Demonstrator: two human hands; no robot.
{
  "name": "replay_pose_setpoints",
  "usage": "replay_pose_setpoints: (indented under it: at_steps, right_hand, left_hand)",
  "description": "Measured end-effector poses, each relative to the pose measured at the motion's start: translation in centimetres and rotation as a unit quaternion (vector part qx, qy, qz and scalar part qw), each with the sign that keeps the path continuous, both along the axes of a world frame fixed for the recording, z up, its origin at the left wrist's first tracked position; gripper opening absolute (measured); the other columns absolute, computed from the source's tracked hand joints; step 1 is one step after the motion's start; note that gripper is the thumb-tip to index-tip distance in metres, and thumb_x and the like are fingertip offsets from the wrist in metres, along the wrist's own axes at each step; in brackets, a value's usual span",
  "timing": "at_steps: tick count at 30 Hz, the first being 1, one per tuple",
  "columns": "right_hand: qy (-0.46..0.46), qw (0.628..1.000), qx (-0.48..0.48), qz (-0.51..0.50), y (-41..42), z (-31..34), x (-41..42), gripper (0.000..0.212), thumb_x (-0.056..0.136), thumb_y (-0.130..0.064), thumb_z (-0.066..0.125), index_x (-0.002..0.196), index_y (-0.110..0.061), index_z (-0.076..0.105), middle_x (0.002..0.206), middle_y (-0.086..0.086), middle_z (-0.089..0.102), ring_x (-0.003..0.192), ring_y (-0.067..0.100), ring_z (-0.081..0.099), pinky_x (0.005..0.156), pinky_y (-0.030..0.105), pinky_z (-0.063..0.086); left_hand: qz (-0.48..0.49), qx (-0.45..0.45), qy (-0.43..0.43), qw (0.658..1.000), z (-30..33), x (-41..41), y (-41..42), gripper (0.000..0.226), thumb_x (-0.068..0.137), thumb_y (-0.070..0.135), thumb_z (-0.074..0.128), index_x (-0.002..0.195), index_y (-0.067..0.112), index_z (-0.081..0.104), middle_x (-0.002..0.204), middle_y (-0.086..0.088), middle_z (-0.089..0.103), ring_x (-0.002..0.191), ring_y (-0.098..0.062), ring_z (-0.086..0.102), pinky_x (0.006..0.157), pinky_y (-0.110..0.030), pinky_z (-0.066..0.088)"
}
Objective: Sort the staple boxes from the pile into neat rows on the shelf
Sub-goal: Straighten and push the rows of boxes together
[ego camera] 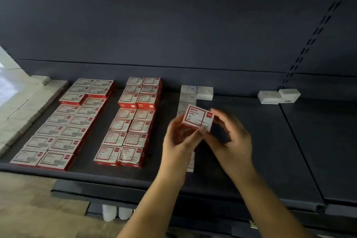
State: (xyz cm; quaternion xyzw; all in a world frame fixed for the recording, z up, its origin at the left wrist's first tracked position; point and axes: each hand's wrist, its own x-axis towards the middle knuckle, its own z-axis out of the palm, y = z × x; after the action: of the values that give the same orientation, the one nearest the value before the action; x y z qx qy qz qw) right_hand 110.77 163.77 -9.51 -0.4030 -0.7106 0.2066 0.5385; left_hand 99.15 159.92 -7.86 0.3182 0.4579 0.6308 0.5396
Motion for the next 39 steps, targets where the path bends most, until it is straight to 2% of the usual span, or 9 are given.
replay_pose_setpoints:
  at_steps: [2, 6, 9, 13, 17, 23, 29, 33, 39]
  right_hand:
    - [-0.001, 1.0, -0.01, 0.014, 0.1, 0.0, -1.7, 0.045, 0.076, -0.027, 0.071, 0.117, -0.017, 0.057, 0.108, -0.005, 0.061, 0.101, 0.001, 0.059, 0.085, 0.013, 0.048]
    - [-0.045, 0.997, -0.02, 0.056, 0.8, 0.6, -5.3, 0.048, 0.07, -0.012, 0.076, 0.115, -0.008, 0.06, 0.111, 0.004, 0.064, 0.102, 0.01, 0.061, 0.089, 0.015, 0.048]
    - [-0.095, 0.991, 0.008, 0.096, 0.9, 1.3, -8.5, 0.049, 0.07, -0.015, 0.077, 0.115, -0.01, 0.06, 0.112, -0.005, 0.06, 0.103, 0.002, 0.056, 0.09, 0.01, 0.044]
    - [-0.152, 0.981, -0.012, 0.117, 0.2, 0.8, -12.1, 0.056, 0.072, -0.017, 0.077, 0.124, -0.011, 0.057, 0.122, -0.007, 0.055, 0.117, 0.001, 0.044, 0.098, 0.006, 0.034]
    - [-0.201, 0.971, -0.052, 0.122, 0.7, 0.4, -14.2, 0.055, 0.08, -0.02, 0.071, 0.131, -0.016, 0.051, 0.133, -0.004, 0.051, 0.122, 0.008, 0.047, 0.102, 0.025, 0.041]
    - [-0.163, 0.986, -0.032, 0.023, 1.8, 0.4, -16.6, 0.043, 0.082, -0.007, 0.068, 0.124, -0.009, 0.058, 0.123, 0.004, 0.059, 0.117, 0.018, 0.052, 0.1, 0.036, 0.044]
    - [-0.171, 0.985, -0.03, -0.003, 1.3, -0.4, -17.8, 0.037, 0.08, -0.002, 0.067, 0.117, -0.006, 0.062, 0.117, 0.007, 0.062, 0.112, 0.021, 0.056, 0.096, 0.034, 0.045]
    - [-0.175, 0.983, -0.047, -0.012, 0.5, -0.7, -17.9, 0.037, 0.08, 0.0, 0.067, 0.117, -0.007, 0.063, 0.117, 0.004, 0.061, 0.109, 0.013, 0.054, 0.095, 0.019, 0.04]
    - [-0.178, 0.981, -0.081, -0.011, -0.3, -1.1, -17.8, 0.036, 0.083, -0.001, 0.064, 0.118, -0.009, 0.063, 0.118, -0.001, 0.06, 0.111, 0.007, 0.053, 0.095, 0.001, 0.031]
  left_hand:
    - [0.029, 0.089, 0.211, 0.973, -0.1, -3.3, 0.0, 0.077, 0.072, 0.019, 0.075, 0.138, 0.016, 0.035, 0.123, -0.005, 0.057, 0.115, -0.017, 0.056, 0.092, -0.027, 0.049]
    - [-0.011, 0.215, 0.624, 0.751, 0.0, -10.4, 1.0, 0.063, 0.08, 0.038, 0.056, 0.137, 0.016, 0.042, 0.14, -0.009, 0.042, 0.132, -0.027, 0.034, 0.104, -0.045, 0.039]
    - [-0.017, 0.266, 0.711, 0.651, 1.0, -14.1, 1.6, 0.048, 0.08, 0.037, 0.053, 0.123, 0.016, 0.054, 0.125, -0.009, 0.056, 0.122, -0.028, 0.043, 0.095, -0.044, 0.042]
    - [-0.082, 0.279, 0.758, 0.584, 1.4, -17.3, 1.3, 0.045, 0.081, 0.032, 0.056, 0.119, 0.008, 0.06, 0.115, -0.009, 0.063, 0.108, -0.028, 0.059, 0.085, -0.044, 0.055]
    - [-0.121, 0.275, 0.785, 0.542, 1.3, -21.0, 2.7, 0.053, 0.065, 0.014, 0.083, 0.114, 0.003, 0.065, 0.113, -0.01, 0.063, 0.106, -0.031, 0.061, 0.084, -0.039, 0.053]
    - [-0.188, 0.169, 0.795, 0.552, 0.4, -22.8, 6.7, 0.043, 0.097, 0.024, 0.047, 0.139, 0.019, 0.044, 0.142, 0.003, 0.04, 0.133, -0.017, 0.03, 0.105, -0.019, 0.022]
    - [-0.178, 0.187, 0.772, 0.581, -1.1, -23.8, 7.9, 0.037, 0.093, 0.023, 0.053, 0.129, 0.016, 0.056, 0.13, -0.003, 0.049, 0.126, -0.021, 0.037, 0.106, -0.028, 0.031]
    - [-0.144, 0.201, 0.698, 0.672, -1.9, -24.1, 7.3, 0.034, 0.086, 0.016, 0.064, 0.12, 0.014, 0.064, 0.129, -0.009, 0.056, 0.121, -0.026, 0.05, 0.102, -0.033, 0.038]
    - [-0.127, 0.179, 0.7, 0.679, -2.8, -23.7, 7.3, 0.035, 0.092, 0.021, 0.056, 0.127, 0.014, 0.058, 0.139, -0.003, 0.05, 0.131, -0.019, 0.042, 0.105, -0.038, 0.039]
